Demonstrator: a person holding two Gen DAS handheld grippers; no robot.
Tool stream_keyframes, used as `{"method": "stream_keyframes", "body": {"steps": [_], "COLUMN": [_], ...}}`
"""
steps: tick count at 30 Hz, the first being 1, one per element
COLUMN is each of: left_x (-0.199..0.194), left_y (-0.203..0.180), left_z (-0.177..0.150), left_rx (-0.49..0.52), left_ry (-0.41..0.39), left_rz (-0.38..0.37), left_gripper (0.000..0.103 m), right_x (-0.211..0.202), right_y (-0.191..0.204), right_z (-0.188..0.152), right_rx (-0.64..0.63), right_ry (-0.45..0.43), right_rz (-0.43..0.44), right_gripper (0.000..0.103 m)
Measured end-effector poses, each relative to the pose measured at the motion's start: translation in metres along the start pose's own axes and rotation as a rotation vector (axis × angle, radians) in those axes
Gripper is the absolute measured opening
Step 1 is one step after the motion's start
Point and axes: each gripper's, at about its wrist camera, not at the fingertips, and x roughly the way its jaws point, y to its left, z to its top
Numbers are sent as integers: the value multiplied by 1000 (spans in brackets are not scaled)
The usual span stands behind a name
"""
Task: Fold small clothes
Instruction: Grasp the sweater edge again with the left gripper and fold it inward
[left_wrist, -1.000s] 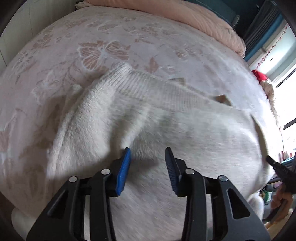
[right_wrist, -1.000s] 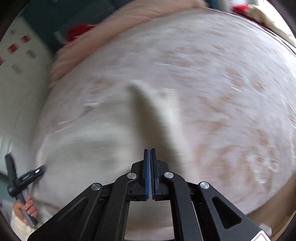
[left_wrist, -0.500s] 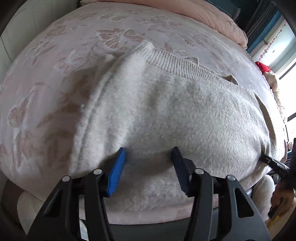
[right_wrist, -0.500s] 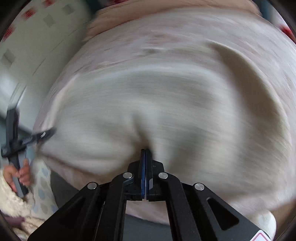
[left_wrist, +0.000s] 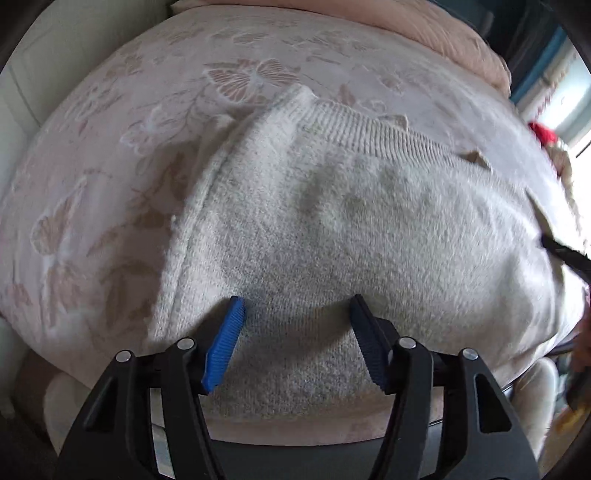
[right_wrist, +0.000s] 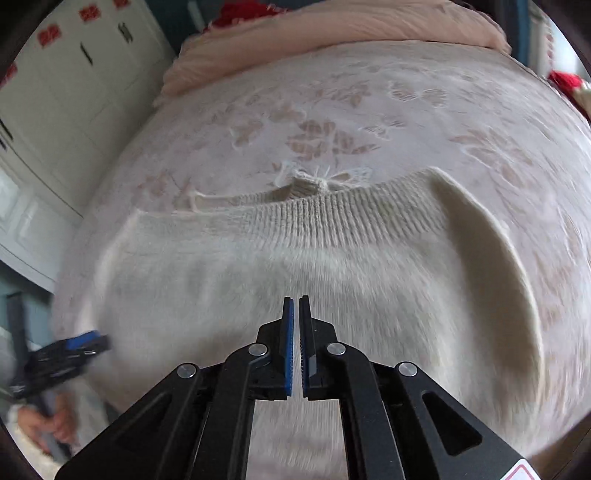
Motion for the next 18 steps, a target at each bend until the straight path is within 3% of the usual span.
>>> {"method": "stream_keyframes", "body": {"steps": [1,3,4,5,6,7,8,9,11,12,13,14,15,16,18], "left_x": [-4,-20,-28,-30,-30,-28,-23,-14,11,21,31,48,57,59,47], "left_y": [1,2,2,1,2,2,4,7,15,20,24,27,29,30,27], "left_z": [2,12,21,30,43,52,67,82,107,114,120,125,126,127,126], "left_rx": [-8,-18,-12,-7,-7,-8,-13,-22,-76,-98,-122,-135,-140,-155,-122], "left_ry": [3,-24,-54,-68,-85,-94,-106,-107,-64,-49,-26,28,60,53,17], "left_rz": [-6,-34,-48,-44,-27,-16,-14,-21,-28,-55,-84,-100,-95,-106,-86], "left_gripper": [56,57,62,68,81,85,86,87,87,82,54,37,18,11,10], "right_x": [9,-5,-14,-23,-25,-29,-31,-29,-12,-2,7,17,24,21,-6], "right_y": [-6,-15,-13,-10,-7,-12,-28,-46,-85,-99,-108,-116,-117,-115,-109], "right_z": [4,12,14,20,26,32,39,46,57,58,57,53,51,51,56], "right_rx": [16,87,81,42,23,27,58,92,178,206,230,252,253,240,171], "right_ry": [23,-25,-55,-96,-124,-152,-177,-177,-98,-62,-36,5,41,30,-78], "right_rz": [-58,15,29,6,-25,-68,-107,-128,-174,-185,-191,-166,-82,-39,-37], "right_gripper": [0,0,2,8,17,40,54,57,62,62,62,42,15,7,6]}}
